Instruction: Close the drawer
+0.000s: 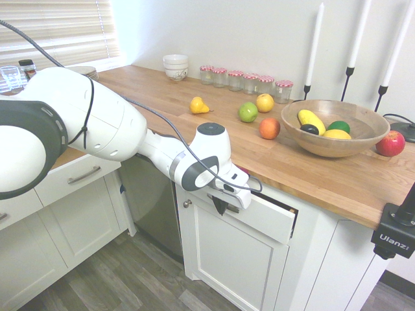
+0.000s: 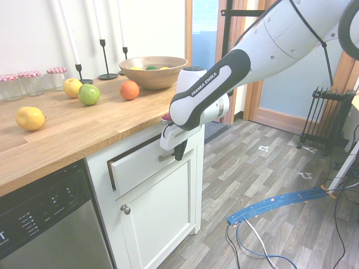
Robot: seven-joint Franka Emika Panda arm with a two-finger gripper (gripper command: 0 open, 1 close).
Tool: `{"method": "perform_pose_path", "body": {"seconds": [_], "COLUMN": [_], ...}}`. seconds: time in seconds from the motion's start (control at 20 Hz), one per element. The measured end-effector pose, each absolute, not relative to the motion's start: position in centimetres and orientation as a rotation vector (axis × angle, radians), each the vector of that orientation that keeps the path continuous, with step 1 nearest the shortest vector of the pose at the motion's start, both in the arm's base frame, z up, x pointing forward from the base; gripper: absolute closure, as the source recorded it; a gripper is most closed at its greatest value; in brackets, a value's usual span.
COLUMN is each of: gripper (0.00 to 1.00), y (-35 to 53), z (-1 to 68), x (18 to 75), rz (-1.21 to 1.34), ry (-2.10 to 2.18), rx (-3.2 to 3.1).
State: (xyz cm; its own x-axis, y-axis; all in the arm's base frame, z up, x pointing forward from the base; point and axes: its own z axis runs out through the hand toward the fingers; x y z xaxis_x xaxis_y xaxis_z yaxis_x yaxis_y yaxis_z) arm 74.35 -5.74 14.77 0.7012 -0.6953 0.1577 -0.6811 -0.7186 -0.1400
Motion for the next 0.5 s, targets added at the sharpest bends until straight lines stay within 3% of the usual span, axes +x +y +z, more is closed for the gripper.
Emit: {"method": "perform_pose_path", "body": {"seconds": [0.5], "gripper": [1.00], "y": [-6.1], "z": [13.1], "x": [74.0], "rz": [-0.251], "ry": [1.159], "rx": [-2.845]}}
